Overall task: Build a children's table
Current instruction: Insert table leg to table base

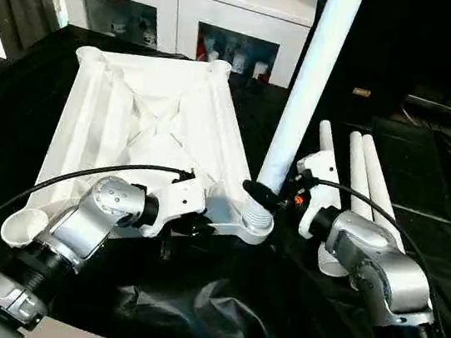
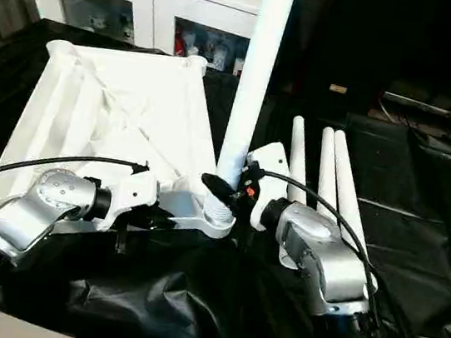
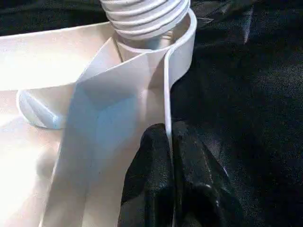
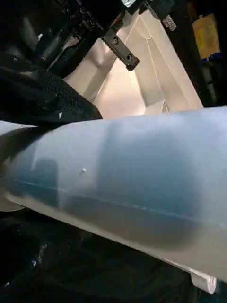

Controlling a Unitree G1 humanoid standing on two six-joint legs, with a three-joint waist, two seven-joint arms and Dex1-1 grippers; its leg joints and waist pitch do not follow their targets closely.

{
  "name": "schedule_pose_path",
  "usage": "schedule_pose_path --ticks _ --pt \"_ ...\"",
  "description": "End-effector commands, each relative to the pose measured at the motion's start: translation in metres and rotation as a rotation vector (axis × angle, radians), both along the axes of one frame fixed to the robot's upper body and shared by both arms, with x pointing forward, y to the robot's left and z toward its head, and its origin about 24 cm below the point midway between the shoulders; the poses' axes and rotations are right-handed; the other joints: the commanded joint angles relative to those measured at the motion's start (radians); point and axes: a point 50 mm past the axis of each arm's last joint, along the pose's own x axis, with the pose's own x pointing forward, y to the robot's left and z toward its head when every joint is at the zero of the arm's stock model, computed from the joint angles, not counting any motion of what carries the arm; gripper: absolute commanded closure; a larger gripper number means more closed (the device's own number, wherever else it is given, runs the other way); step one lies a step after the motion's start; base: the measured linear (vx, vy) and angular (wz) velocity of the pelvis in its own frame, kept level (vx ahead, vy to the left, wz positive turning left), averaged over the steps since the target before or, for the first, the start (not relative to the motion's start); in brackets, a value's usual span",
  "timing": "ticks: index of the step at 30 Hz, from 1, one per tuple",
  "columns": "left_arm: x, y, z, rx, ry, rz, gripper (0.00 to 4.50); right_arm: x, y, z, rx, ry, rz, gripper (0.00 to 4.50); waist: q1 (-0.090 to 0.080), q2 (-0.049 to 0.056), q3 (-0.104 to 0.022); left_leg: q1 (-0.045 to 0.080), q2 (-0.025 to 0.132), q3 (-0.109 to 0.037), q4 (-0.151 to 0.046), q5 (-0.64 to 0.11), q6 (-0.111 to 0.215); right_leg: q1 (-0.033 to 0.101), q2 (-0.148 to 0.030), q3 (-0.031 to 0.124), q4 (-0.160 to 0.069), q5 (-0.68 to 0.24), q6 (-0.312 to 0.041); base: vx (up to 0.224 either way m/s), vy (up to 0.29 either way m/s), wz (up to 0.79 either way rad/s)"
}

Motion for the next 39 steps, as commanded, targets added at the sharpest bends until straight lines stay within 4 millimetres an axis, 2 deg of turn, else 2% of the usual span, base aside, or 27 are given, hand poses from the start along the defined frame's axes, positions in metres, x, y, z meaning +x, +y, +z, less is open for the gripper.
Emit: schedule_pose_path --ticks 1,10,14,15,20,21,26,29,32,33,35,39 --pt "0.001 0.006 -0.004 -0.011 -0.007 0.054 4.50 0.002 -0.002 0.000 -0.043 0.006 0.009 2.62 0.002 -0.001 -0.064 0.002 0.044 -0.014 -0.073 -0.132 -0.018 0.042 -0.086 0.052 -0.085 -0.170 -0.156 0.000 0.000 0.00" --pt "0.001 0.005 -0.004 -0.022 0.006 0.043 4.50 0.004 -0.007 -0.008 -0.070 0.035 0.005 2.62 0.001 0.001 -0.064 0.003 0.044 -0.014 -0.073 -0.146 -0.017 0.039 -0.087 0.053 -0.088 -0.190 -0.155 0.000 0.000 0.00" --pt "0.003 0.005 -0.004 -0.022 0.005 0.043 4.50 0.008 -0.009 -0.014 -0.027 0.059 -0.021 2.62 0.000 0.002 -0.065 0.002 0.044 -0.014 -0.073 -0.154 -0.018 0.039 -0.087 0.052 -0.089 -0.186 -0.161 0.000 0.000 0.00" --pt "0.003 0.004 -0.003 -0.025 0.006 0.040 4.50 0.010 -0.009 -0.016 0.009 0.077 -0.037 2.62 0.000 0.005 -0.066 0.004 0.044 -0.014 -0.074 -0.161 -0.018 0.038 -0.087 0.052 -0.090 -0.189 -0.162 0.000 0.000 0.00" --pt "0.004 0.002 -0.002 -0.025 0.003 0.037 4.50 0.013 -0.012 -0.028 0.059 0.123 -0.073 2.62 -0.003 0.004 -0.065 0.004 0.045 -0.016 -0.076 -0.183 -0.023 0.038 -0.089 0.051 -0.093 -0.226 -0.162 0.000 0.000 0.00" --pt "0.005 0.002 -0.002 -0.025 0.002 0.038 4.50 0.011 -0.016 -0.036 0.079 0.145 -0.089 2.62 -0.003 0.005 -0.065 0.004 0.045 -0.015 -0.076 -0.184 -0.022 0.037 -0.089 0.051 -0.094 -0.231 -0.160 0.000 0.000 0.00" --pt "0.005 0.003 -0.001 -0.026 -0.001 0.043 4.50 0.006 -0.026 -0.047 0.124 0.161 -0.135 2.62 -0.001 0.005 -0.066 0.004 0.046 -0.015 -0.076 -0.176 -0.014 0.037 -0.089 0.052 -0.093 -0.208 -0.165 0.000 0.000 0.00" --pt "0.006 0.003 -0.001 -0.029 -0.004 0.046 4.50 -0.005 -0.035 -0.065 0.153 0.194 -0.194 2.62 0.001 0.006 -0.066 0.003 0.046 -0.015 -0.077 -0.186 -0.012 0.037 -0.090 0.052 -0.095 -0.218 -0.166 0.000 0.000 0.00" --pt "0.006 0.004 0.000 -0.029 -0.006 0.047 4.50 -0.011 -0.037 -0.073 0.161 0.202 -0.217 2.63 0.001 0.009 -0.064 0.004 0.047 -0.017 -0.080 -0.208 -0.013 0.035 -0.090 0.051 -0.099 -0.242 -0.162 0.000 0.000 0.00" --pt "0.007 0.004 0.001 -0.031 -0.010 0.047 4.50 -0.018 -0.039 -0.083 0.145 0.187 -0.256 2.63 0.003 0.019 -0.063 0.002 0.047 -0.018 -0.081 -0.221 -0.015 0.033 -0.093 0.052 -0.102 -0.261 -0.156 0.000 0.000 0.00" --pt "0.008 0.003 0.001 -0.041 -0.007 0.048 4.50 -0.023 -0.038 -0.089 0.138 0.181 -0.277 2.63 0.000 0.013 -0.064 0.005 0.047 -0.019 -0.083 -0.246 -0.019 0.033 -0.091 0.051 -0.105 -0.287 -0.150 0.000 0.000 0.00" --pt "0.008 0.003 0.002 -0.034 -0.011 0.045 4.50 -0.027 -0.037 -0.091 0.131 0.129 -0.296 2.63 -0.001 0.019 -0.062 0.007 0.048 -0.022 -0.087 -0.283 -0.020 0.028 -0.091 0.053 -0.111 -0.340 -0.141 0.000 0.000 0.00"
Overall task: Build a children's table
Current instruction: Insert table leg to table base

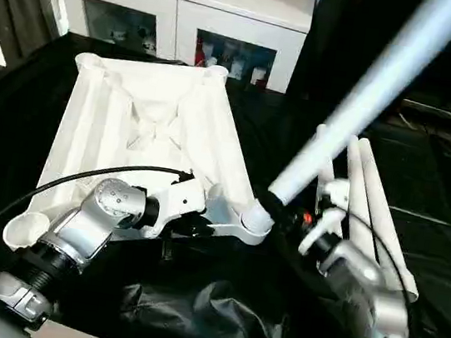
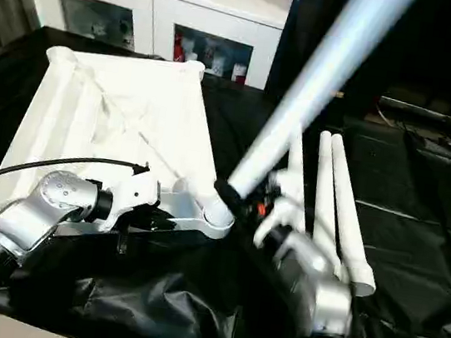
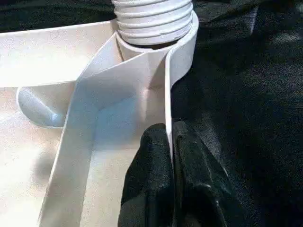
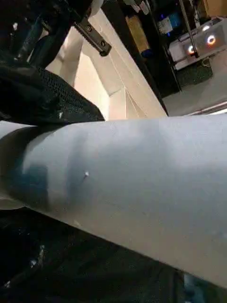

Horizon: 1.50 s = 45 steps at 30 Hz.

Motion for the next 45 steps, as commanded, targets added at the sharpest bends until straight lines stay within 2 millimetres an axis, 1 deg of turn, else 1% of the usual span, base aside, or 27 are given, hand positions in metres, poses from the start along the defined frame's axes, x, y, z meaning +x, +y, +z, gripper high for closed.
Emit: schedule_pose_path --ticks 1,2,3,5,9,10,11,13,15,16,18,19,20,21,22,23,24,25,26,27,29,32,36,38,41,42,45 --pt "0.006 0.004 0.009 -0.021 -0.045 0.026 4.50 -0.013 -0.021 -0.037 -0.132 0.149 -0.097 2.63 0.001 0.009 -0.043 0.005 0.049 -0.022 -0.087 -0.284 -0.020 0.026 -0.091 0.053 -0.109 -0.337 -0.145 0.000 0.000 0.00" --pt "0.007 0.004 0.009 -0.019 -0.047 0.027 4.50 -0.014 -0.019 -0.036 -0.175 0.111 -0.085 2.63 0.000 0.012 -0.044 0.005 0.049 -0.023 -0.088 -0.284 -0.020 0.025 -0.091 0.053 -0.108 -0.324 -0.148 0.000 0.000 0.00" --pt "0.007 0.004 0.009 -0.018 -0.048 0.027 4.50 -0.015 -0.019 -0.036 -0.204 0.096 -0.068 2.63 -0.001 0.012 -0.044 0.003 0.049 -0.022 -0.088 -0.278 -0.021 0.026 -0.089 0.053 -0.106 -0.301 -0.151 0.000 0.000 0.00" --pt "0.007 0.004 0.009 -0.017 -0.048 0.025 4.50 -0.015 -0.018 -0.036 -0.244 0.081 -0.043 2.63 -0.002 0.013 -0.042 0.004 0.048 -0.022 -0.088 -0.287 -0.021 0.025 -0.088 0.053 -0.107 -0.307 -0.151 0.000 0.000 0.00" --pt "0.008 0.003 0.009 -0.009 -0.050 0.017 4.50 -0.014 -0.015 -0.036 -0.324 0.051 0.030 2.63 -0.003 0.009 -0.038 0.005 0.047 -0.023 -0.091 -0.316 -0.019 0.024 -0.089 0.053 -0.115 -0.386 -0.130 0.000 0.000 0.00" --pt "0.008 0.003 0.009 -0.009 -0.050 0.017 4.50 -0.014 -0.015 -0.036 -0.326 0.050 0.032 2.63 -0.003 0.010 -0.038 0.006 0.048 -0.024 -0.091 -0.329 -0.019 0.021 -0.090 0.054 -0.118 -0.408 -0.124 0.000 0.000 0.00" --pt "0.008 0.003 0.008 -0.005 -0.051 0.013 4.50 -0.012 -0.015 -0.035 -0.351 0.046 0.069 2.63 -0.005 0.004 -0.038 0.006 0.048 -0.024 -0.092 -0.331 -0.017 0.021 -0.090 0.054 -0.118 -0.416 -0.122 0.000 0.000 0.00" --pt "0.007 0.004 0.008 0.000 -0.050 0.005 4.50 -0.010 -0.014 -0.033 -0.374 0.045 0.113 2.63 -0.005 0.005 -0.038 0.006 0.049 -0.025 -0.091 -0.334 -0.014 0.020 -0.091 0.055 -0.119 -0.430 -0.119 0.000 0.000 0.00" --pt "0.005 0.004 0.008 -0.002 -0.047 -0.007 4.50 -0.006 -0.013 -0.032 -0.377 0.061 0.163 2.63 -0.005 0.002 -0.039 0.006 0.051 -0.025 -0.092 -0.321 -0.008 0.020 -0.090 0.055 -0.117 -0.404 -0.124 0.000 0.000 0.00" --pt "0.004 0.004 0.007 -0.003 -0.043 -0.017 4.50 -0.005 -0.013 -0.031 -0.381 0.066 0.183 2.63 -0.007 -0.003 -0.039 0.003 0.051 -0.024 -0.091 -0.313 -0.005 0.022 -0.090 0.055 -0.115 -0.390 -0.129 0.000 0.000 0.00" --pt "0.003 0.004 0.007 0.002 -0.039 -0.032 4.50 -0.003 -0.013 -0.031 -0.394 0.069 0.212 2.63 -0.007 0.000 -0.039 0.003 0.050 -0.023 -0.091 -0.313 -0.003 0.021 -0.090 0.055 -0.115 -0.381 -0.134 0.000 0.000 0.00" --pt "0.003 0.004 0.007 0.005 -0.037 -0.043 4.50 -0.002 -0.013 -0.031 -0.406 0.067 0.226 2.63 -0.008 -0.004 -0.039 0.003 0.051 -0.023 -0.091 -0.312 -0.003 0.021 -0.090 0.055 -0.116 -0.380 -0.133 0.000 0.000 0.00" --pt "0.000 0.005 0.008 0.003 -0.027 -0.073 4.50 -0.001 -0.012 -0.032 -0.407 0.082 0.258 2.63 -0.008 -0.004 -0.039 0.003 0.050 -0.023 -0.092 -0.315 -0.003 0.021 -0.091 0.055 -0.115 -0.387 -0.132 0.000 0.000 0.00" --pt "0.000 0.005 0.008 0.000 -0.023 -0.085 4.50 0.000 -0.012 -0.033 -0.402 0.090 0.271 2.63 -0.010 -0.007 -0.041 0.001 0.049 -0.024 -0.091 -0.311 -0.001 0.023 -0.093 0.054 -0.115 -0.396 -0.132 0.000 0.000 0.00" --pt "-0.001 0.005 0.009 -0.001 -0.022 -0.088 4.50 0.000 -0.012 -0.033 -0.402 0.091 0.274 2.63 -0.010 -0.005 -0.041 0.002 0.051 -0.023 -0.092 -0.302 -0.001 0.021 -0.092 0.055 -0.116 -0.387 -0.132 0.000 0.000 0.00" --pt "-0.003 0.006 0.011 -0.008 -0.011 -0.121 4.50 0.000 -0.013 -0.032 -0.388 0.104 0.316 2.63 -0.012 -0.010 -0.042 0.000 0.051 -0.024 -0.092 -0.291 0.003 0.024 -0.091 0.054 -0.113 -0.364 -0.137 0.000 0.000 0.00" --pt "-0.004 0.006 0.011 -0.010 -0.006 -0.132 4.50 0.000 -0.013 -0.032 -0.382 0.108 0.335 2.63 -0.012 -0.007 -0.043 0.001 0.051 -0.024 -0.092 -0.290 0.003 0.024 -0.091 0.054 -0.112 -0.356 -0.142 0.000 0.000 0.00" --pt "-0.004 0.008 0.013 -0.005 -0.001 -0.151 4.50 -0.001 -0.015 -0.031 -0.376 0.113 0.384 2.63 -0.013 -0.008 -0.046 0.001 0.052 -0.022 -0.091 -0.277 0.006 0.026 -0.090 0.053 -0.109 -0.318 -0.152 0.000 0.000 0.00" --pt "-0.004 0.008 0.013 -0.005 -0.001 -0.151 4.50 -0.001 -0.015 -0.031 -0.376 0.113 0.384 2.63 -0.013 -0.010 -0.045 0.000 0.052 -0.021 -0.091 -0.269 0.010 0.026 -0.088 0.053 -0.108 -0.296 -0.158 0.000 0.000 0.00" --pt "-0.004 0.009 0.013 0.009 -0.002 -0.154 4.50 -0.001 -0.016 -0.031 -0.378 0.114 0.411 2.63 -0.013 -0.009 -0.048 0.000 0.052 -0.019 -0.089 -0.239 0.017 0.029 -0.087 0.052 -0.101 -0.223 -0.177 0.000 0.000 0.00" --pt "-0.003 0.012 0.014 0.028 0.001 -0.165 4.50 -0.002 -0.019 -0.031 -0.386 0.111 0.450 2.63 -0.013 -0.008 -0.050 0.000 0.052 -0.019 -0.089 -0.225 0.020 0.031 -0.086 0.051 -0.098 -0.186 -0.186 0.000 0.000 0.00" --pt "-0.003 0.014 0.015 0.034 0.006 -0.171 4.50 -0.003 -0.020 -0.031 -0.389 0.113 0.479 2.63 -0.014 -0.011 -0.052 0.001 0.051 -0.017 -0.087 -0.201 0.026 0.035 -0.085 0.048 -0.093 -0.125 -0.205 0.000 0.000 0.00" --pt "-0.005 0.017 0.020 0.047 0.050 -0.229 4.50 -0.004 -0.024 -0.031 -0.425 0.129 0.605 2.63 -0.015 -0.010 -0.052 0.003 0.053 -0.016 -0.088 -0.213 0.028 0.036 -0.085 0.047 -0.093 -0.115 -0.224 0.000 0.000 0.00" --pt "-0.005 0.018 0.020 0.053 0.056 -0.237 4.50 -0.004 -0.024 -0.031 -0.431 0.132 0.622 2.63 -0.014 -0.009 -0.051 0.006 0.055 -0.016 -0.090 -0.227 0.024 0.035 -0.086 0.048 -0.095 -0.130 -0.223 0.000 0.000 0.00" --pt "-0.004 0.020 0.021 0.088 0.059 -0.248 4.50 -0.003 -0.025 -0.031 -0.454 0.136 0.670 2.63 -0.014 -0.010 -0.051 0.007 0.055 -0.017 -0.090 -0.241 0.016 0.034 -0.088 0.048 -0.095 -0.142 -0.226 0.000 0.000 0.00" --pt "-0.003 0.021 0.022 0.090 0.061 -0.249 4.50 -0.003 -0.025 -0.031 -0.457 0.136 0.680 2.63 -0.013 -0.014 -0.050 0.007 0.055 -0.016 -0.091 -0.245 0.015 0.034 -0.087 0.048 -0.097 -0.153 -0.225 0.000 0.000 0.00" --pt "-0.003 0.023 0.023 0.097 0.073 -0.258 4.50 -0.002 -0.025 -0.030 -0.466 0.140 0.714 2.63 -0.010 -0.013 -0.051 0.008 0.057 -0.016 -0.091 -0.242 0.011 0.034 -0.089 0.049 -0.097 -0.155 -0.225 0.000 0.000 0.00"
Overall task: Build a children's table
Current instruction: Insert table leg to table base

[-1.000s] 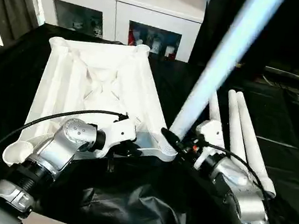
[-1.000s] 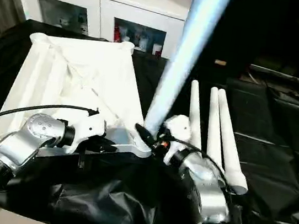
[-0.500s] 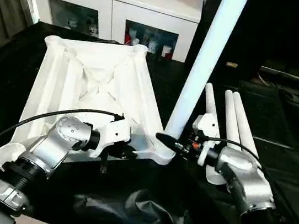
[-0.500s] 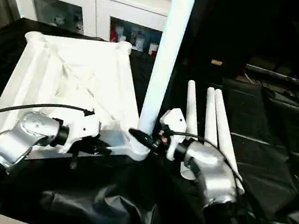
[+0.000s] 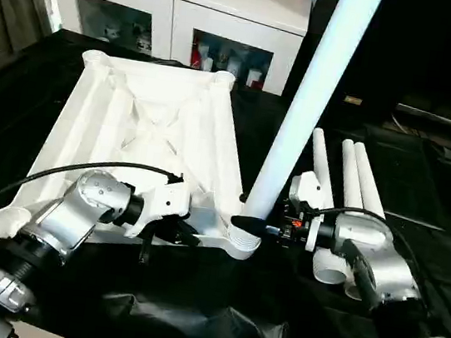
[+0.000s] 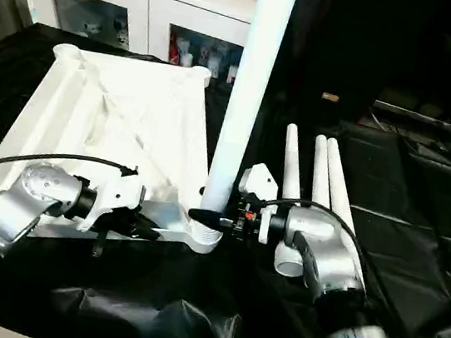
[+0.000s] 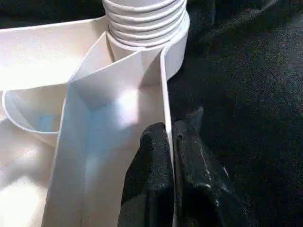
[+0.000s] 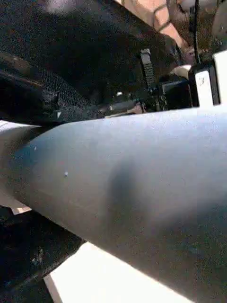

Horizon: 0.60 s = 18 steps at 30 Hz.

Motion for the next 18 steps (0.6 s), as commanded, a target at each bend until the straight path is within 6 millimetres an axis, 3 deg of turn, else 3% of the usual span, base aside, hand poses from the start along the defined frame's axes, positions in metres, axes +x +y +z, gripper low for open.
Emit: schedule_pose_path --ticks 1,5,8,14,18 --pt "0.001 0.001 0.013 0.031 -0.006 -0.089 4.50 -0.020 -0.030 -0.051 -0.232 0.209 -0.033 2.63 0.000 0.019 -0.036 0.008 0.056 -0.017 -0.080 -0.240 0.008 0.033 -0.090 0.051 -0.081 -0.149 -0.223 0.000 0.000 0.00" --pt "0.002 0.001 0.014 0.027 -0.009 -0.081 4.50 -0.019 -0.031 -0.051 -0.230 0.207 -0.032 2.63 0.001 0.018 -0.037 0.009 0.056 -0.017 -0.082 -0.240 0.004 0.034 -0.088 0.051 -0.079 -0.121 -0.228 0.000 0.000 0.00" --pt "0.004 0.000 0.016 0.013 -0.024 -0.058 4.50 -0.016 -0.031 -0.052 -0.221 0.201 -0.066 2.63 0.000 0.016 -0.034 0.010 0.056 -0.017 -0.082 -0.256 0.001 0.032 -0.090 0.051 -0.082 -0.149 -0.227 0.000 0.000 0.00" --pt "0.011 -0.004 0.018 -0.011 -0.040 0.036 4.50 -0.003 -0.026 -0.055 -0.191 0.172 -0.271 2.63 -0.003 0.018 -0.030 0.013 0.057 -0.020 -0.088 -0.311 -0.021 0.025 -0.092 0.053 -0.090 -0.255 -0.208 0.000 0.000 0.00" --pt "0.018 -0.007 0.017 0.001 -0.056 0.143 4.50 0.006 -0.015 -0.061 -0.170 0.162 -0.463 2.63 -0.016 0.021 -0.024 0.009 0.057 -0.032 -0.095 -0.370 -0.049 0.022 -0.097 0.050 -0.102 -0.400 -0.164 0.000 0.000 0.00"
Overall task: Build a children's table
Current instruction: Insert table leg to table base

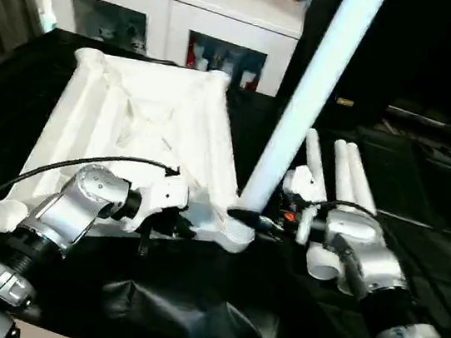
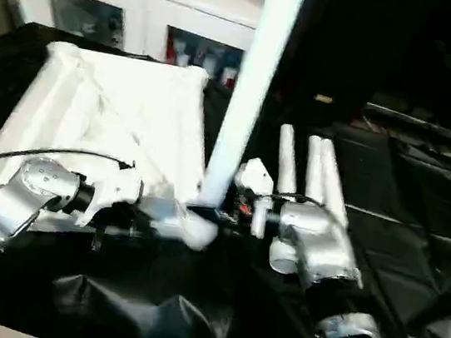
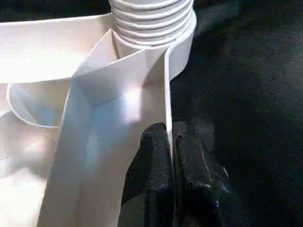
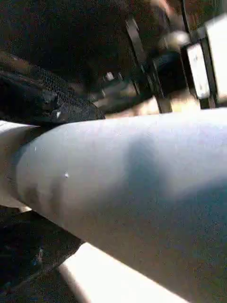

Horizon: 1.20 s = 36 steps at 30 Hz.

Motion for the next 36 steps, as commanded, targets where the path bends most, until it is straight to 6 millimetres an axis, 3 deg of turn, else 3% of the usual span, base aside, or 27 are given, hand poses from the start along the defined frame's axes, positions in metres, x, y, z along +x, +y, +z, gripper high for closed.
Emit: schedule_pose_path --ticks 1,5,9,11,15,17,18,20,28,36 --pt "0.007 -0.010 0.016 -0.028 -0.055 0.006 4.50 -0.010 -0.026 -0.054 -0.210 0.192 -0.255 2.63 -0.004 0.028 -0.026 0.004 0.055 -0.035 -0.097 -0.390 -0.055 0.021 -0.098 0.049 -0.106 -0.446 -0.148 0.000 0.000 0.00" --pt "0.015 -0.018 0.015 0.013 -0.089 0.116 4.50 0.001 -0.006 -0.058 -0.194 0.232 -0.469 2.63 -0.014 0.034 -0.026 0.013 0.053 -0.042 -0.098 -0.442 -0.069 0.009 -0.100 0.048 -0.117 -0.517 -0.125 0.000 0.000 0.00" --pt "0.018 -0.023 0.014 0.027 -0.105 0.174 4.50 0.006 0.002 -0.058 -0.195 0.250 -0.565 2.63 -0.024 0.038 -0.022 0.019 0.051 -0.046 -0.099 -0.500 -0.064 0.002 -0.098 0.044 -0.125 -0.543 -0.116 0.000 0.000 0.00" --pt "0.022 -0.041 0.011 0.030 -0.119 0.299 4.50 0.015 0.017 -0.056 -0.191 0.278 -0.707 2.63 -0.029 0.038 -0.022 0.019 0.052 -0.047 -0.101 -0.504 -0.074 0.002 -0.097 0.041 -0.122 -0.525 -0.123 0.000 0.000 0.00" --pt "0.022 -0.045 0.010 0.028 -0.120 0.322 4.50 0.016 0.021 -0.055 -0.187 0.289 -0.730 2.63 -0.028 0.041 -0.024 0.018 0.051 -0.046 -0.104 -0.508 -0.066 0.005 -0.095 0.038 -0.126 -0.471 -0.118 0.000 0.000 0.00" --pt "0.022 -0.067 0.005 0.014 -0.136 0.367 4.50 0.020 0.038 -0.050 -0.196 0.279 -0.785 2.63 -0.029 0.030 -0.021 0.022 0.049 -0.039 -0.102 -0.501 -0.061 -0.002 -0.094 0.042 -0.128 -0.462 -0.126 0.000 0.000 0.00" --pt "0.022 -0.067 0.005 0.013 -0.136 0.369 4.50 0.020 0.038 -0.050 -0.196 0.278 -0.785 2.63 -0.023 0.033 -0.021 0.027 0.047 -0.039 -0.099 -0.500 -0.055 -0.005 -0.096 0.041 -0.130 -0.478 -0.118 0.000 0.000 0.00" --pt "0.022 -0.075 0.004 0.008 -0.141 0.385 4.50 0.021 0.046 -0.048 -0.193 0.270 -0.787 2.63 -0.025 0.032 -0.019 0.023 0.047 -0.039 -0.101 -0.502 -0.051 -0.004 -0.095 0.041 -0.133 -0.494 -0.104 0.000 0.000 0.00" --pt "0.024 -0.071 0.006 0.036 -0.154 0.415 4.50 0.022 0.051 -0.047 -0.192 0.270 -0.807 2.63 -0.023 0.034 -0.022 0.020 0.047 -0.036 -0.105 -0.474 -0.046 -0.002 -0.093 0.044 -0.128 -0.432 -0.107 0.000 0.000 0.00" --pt "0.024 -0.068 0.004 0.047 -0.153 0.423 4.50 0.024 0.056 -0.043 -0.192 0.240 -0.782 2.63 -0.024 0.036 -0.021 0.020 0.048 -0.036 -0.107 -0.469 -0.045 -0.002 -0.093 0.045 -0.130 -0.441 -0.107 0.000 0.000 0.00"
